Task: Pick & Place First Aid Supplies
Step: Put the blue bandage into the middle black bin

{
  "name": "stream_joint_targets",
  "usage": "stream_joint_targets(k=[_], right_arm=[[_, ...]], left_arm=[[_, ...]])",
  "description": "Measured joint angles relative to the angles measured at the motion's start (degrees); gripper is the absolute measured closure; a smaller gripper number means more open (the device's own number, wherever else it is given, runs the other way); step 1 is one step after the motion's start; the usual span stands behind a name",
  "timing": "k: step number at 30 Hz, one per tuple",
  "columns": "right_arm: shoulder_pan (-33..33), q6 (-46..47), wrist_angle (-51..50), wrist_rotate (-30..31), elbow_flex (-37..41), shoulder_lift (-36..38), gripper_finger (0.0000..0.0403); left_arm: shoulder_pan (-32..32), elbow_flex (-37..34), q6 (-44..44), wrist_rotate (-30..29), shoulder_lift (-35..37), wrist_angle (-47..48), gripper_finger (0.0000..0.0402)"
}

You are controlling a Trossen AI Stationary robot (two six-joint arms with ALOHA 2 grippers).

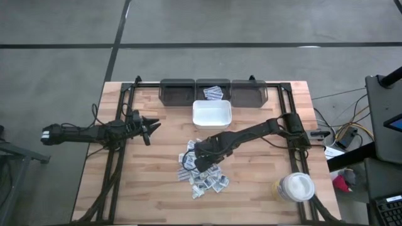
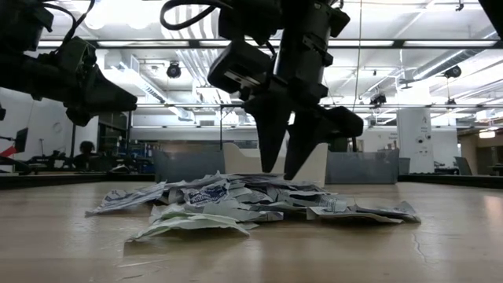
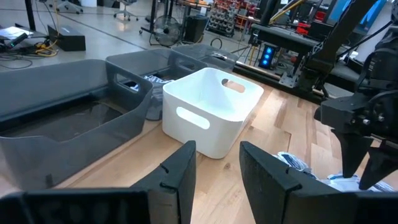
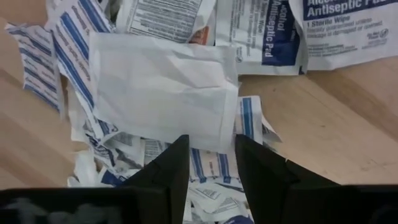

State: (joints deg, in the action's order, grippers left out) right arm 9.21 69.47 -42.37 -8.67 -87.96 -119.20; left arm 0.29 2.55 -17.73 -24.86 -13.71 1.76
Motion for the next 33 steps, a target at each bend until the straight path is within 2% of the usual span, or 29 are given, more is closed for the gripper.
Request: stream_joint_targets(k=[33], right_arm=[[0.0,0.3,7.0,2.9,2.2,0.0,0.0275]], left_arm=[[0.0,0.0,0.0,0.2,0.0,0.0,0.0278]])
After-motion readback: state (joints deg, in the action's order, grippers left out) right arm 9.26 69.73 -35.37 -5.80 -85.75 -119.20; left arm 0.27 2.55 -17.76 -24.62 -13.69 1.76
